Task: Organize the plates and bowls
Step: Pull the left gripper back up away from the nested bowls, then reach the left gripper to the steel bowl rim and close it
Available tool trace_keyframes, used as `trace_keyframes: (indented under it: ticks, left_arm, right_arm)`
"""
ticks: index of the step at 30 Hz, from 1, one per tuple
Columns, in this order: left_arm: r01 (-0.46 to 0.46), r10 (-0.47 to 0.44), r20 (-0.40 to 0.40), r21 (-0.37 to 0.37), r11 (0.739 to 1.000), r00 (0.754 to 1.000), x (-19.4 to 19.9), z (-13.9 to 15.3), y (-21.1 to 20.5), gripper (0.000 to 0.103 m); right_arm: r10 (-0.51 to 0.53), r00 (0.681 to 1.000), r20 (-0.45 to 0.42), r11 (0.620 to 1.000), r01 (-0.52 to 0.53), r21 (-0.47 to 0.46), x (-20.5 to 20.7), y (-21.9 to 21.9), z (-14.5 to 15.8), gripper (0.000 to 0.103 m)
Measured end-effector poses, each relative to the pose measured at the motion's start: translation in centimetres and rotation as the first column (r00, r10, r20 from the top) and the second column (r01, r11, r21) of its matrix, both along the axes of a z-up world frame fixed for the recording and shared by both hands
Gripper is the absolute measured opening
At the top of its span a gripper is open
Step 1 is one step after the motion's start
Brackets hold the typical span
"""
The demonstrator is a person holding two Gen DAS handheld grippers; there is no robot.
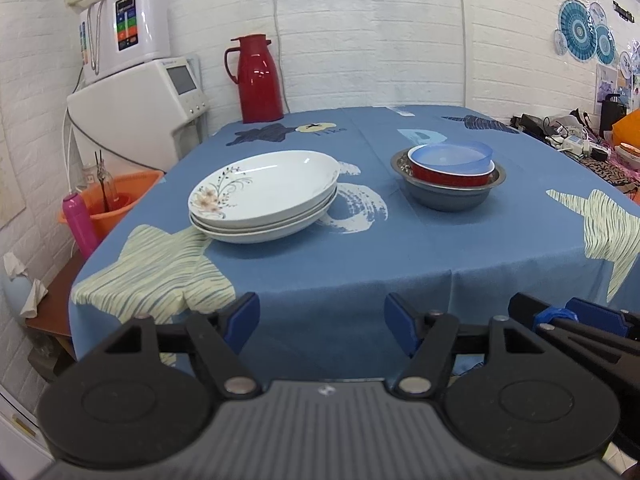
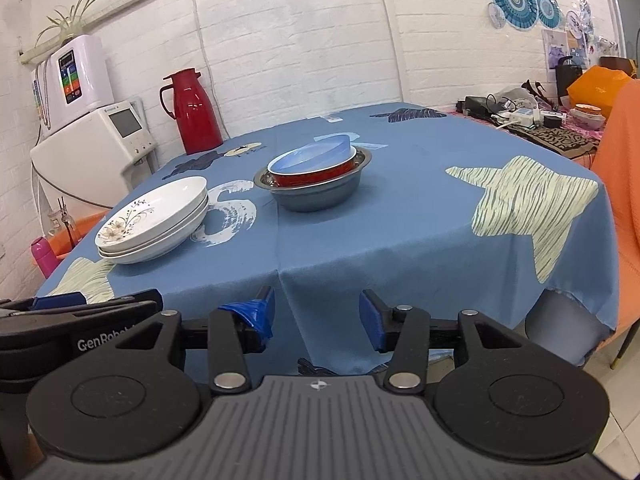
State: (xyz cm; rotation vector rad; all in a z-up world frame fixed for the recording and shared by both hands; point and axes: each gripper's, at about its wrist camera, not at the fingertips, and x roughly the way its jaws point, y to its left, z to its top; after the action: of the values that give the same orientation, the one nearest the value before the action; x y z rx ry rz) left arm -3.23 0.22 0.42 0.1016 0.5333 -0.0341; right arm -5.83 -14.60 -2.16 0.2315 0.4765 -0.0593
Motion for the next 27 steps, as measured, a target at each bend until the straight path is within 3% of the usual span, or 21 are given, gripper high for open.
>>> trace_keyframes:
  ticks: [4, 7, 9, 11, 13, 15, 17, 22, 25, 27]
  left_arm:
    - [0.058, -0.060, -0.047, -0.035, 0.998, 0.997, 2.1, 1.3, -0.1, 0.068]
    - [0.182, -0.198, -0.099, -0.155, 0.971, 0.975, 6.7, 4.7, -0.2, 0.068]
    - [0.213, -0.247, -0.144, -0.212, 0.954, 0.958, 10.5, 6.9, -0.4, 0.068]
    - [0.248, -0.281, -0.171, -0.192, 0.949, 0.944, 14.6, 8.8, -0.9, 0.068]
    - [0.274, -0.295, -0.209, -0.125, 0.954, 0.932, 18.2, 9.6, -1.6, 0.068]
    - [0.287, -0.291, -0.246, -0.055, 0.956, 0.924, 21.7, 9.6, -2.0, 0.068]
    - [0.312, -0.307, -0.303, -0.031, 0.949, 0.902, 25.1, 9.0, -2.3, 0.068]
    - [0.398, -0.393, -0.438, -0.086, 0.913, 0.808, 31.2, 6.1, -3.3, 0.068]
    - [0.413, -0.385, -0.472, -0.048, 0.909, 0.793, 33.3, 4.5, -3.9, 0.068]
    - [0.435, -0.424, -0.476, -0.093, 0.896, 0.770, 34.1, 4.2, -3.8, 0.068]
  right_arm:
    - [0.071, 0.997, 0.012, 0.996, -0.071, 0.053, 0.8, -0.8, 0.4, 0.032]
    - [0.194, 0.980, 0.041, 0.969, -0.198, 0.149, 3.8, -3.9, 2.9, 0.032]
    - [0.213, 0.977, 0.025, 0.956, -0.213, 0.199, 6.9, -7.0, 5.1, 0.032]
    - [0.194, 0.981, -0.012, 0.969, -0.189, 0.157, 9.8, -9.5, 6.9, 0.033]
    - [0.192, 0.977, -0.087, 0.981, -0.188, 0.056, 12.8, -11.1, 7.8, 0.036]
    - [0.180, 0.966, -0.187, 0.983, -0.173, 0.054, 15.5, -12.3, 7.5, 0.036]
    - [0.190, 0.950, -0.246, 0.980, -0.167, 0.111, 17.6, -13.3, 6.8, 0.036]
    - [0.184, 0.923, -0.340, 0.975, -0.126, 0.184, 20.7, -14.1, 5.1, 0.036]
    - [0.182, 0.907, -0.381, 0.974, -0.111, 0.199, 22.1, -14.1, 4.7, 0.037]
    - [0.188, 0.893, -0.409, 0.970, -0.104, 0.220, 23.0, -14.1, 4.3, 0.037]
